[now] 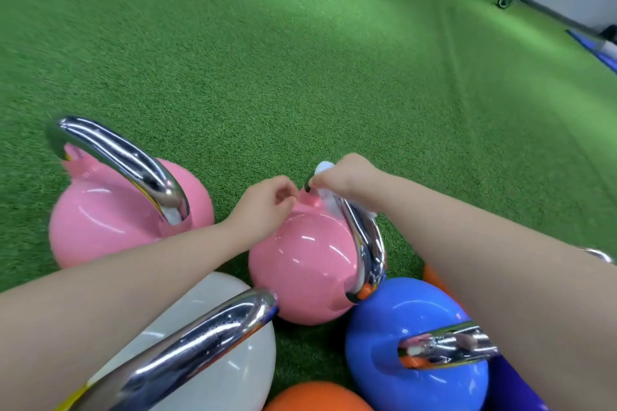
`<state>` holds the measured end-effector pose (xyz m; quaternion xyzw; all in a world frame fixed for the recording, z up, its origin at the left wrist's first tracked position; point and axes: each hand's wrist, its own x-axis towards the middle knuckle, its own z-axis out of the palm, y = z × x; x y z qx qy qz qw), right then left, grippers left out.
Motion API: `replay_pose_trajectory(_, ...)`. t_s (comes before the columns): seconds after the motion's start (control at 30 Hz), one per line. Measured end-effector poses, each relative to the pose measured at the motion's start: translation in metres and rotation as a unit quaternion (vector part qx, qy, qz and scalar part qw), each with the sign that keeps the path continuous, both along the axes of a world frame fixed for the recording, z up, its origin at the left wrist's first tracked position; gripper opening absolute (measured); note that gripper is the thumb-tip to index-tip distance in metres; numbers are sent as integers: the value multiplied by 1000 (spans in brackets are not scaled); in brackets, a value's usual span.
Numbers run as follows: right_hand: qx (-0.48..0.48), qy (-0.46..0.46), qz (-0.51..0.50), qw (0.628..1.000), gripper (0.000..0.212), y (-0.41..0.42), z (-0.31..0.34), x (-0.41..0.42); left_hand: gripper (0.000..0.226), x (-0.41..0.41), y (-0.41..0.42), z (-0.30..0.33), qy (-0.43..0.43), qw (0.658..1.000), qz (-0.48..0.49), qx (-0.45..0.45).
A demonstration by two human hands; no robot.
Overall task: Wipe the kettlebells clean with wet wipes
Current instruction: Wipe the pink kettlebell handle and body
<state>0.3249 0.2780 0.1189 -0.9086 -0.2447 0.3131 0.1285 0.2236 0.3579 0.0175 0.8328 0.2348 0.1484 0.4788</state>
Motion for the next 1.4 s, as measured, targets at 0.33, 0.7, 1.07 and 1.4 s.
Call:
replay_pose_trajectory(0.33, 26, 322, -10, 946, 61, -11, -8, 18, 19, 14, 14, 37, -87, 991, 104, -21)
replay_pose_trajectory(0.7, 132, 466, -100, 869, 59, -29, -7, 30, 31, 75, -8, 93, 20, 976, -206, 68)
replay_pose_trajectory(1.07, 183, 301, -64, 934, 14, -92, -4, 26, 40, 84, -42, 107, 209, 848, -331, 357)
replay_pose_trajectory(1.4, 234, 185, -14, 954, 30, -113, -11, 2, 41, 80, -23, 82, 251, 888, -289, 253)
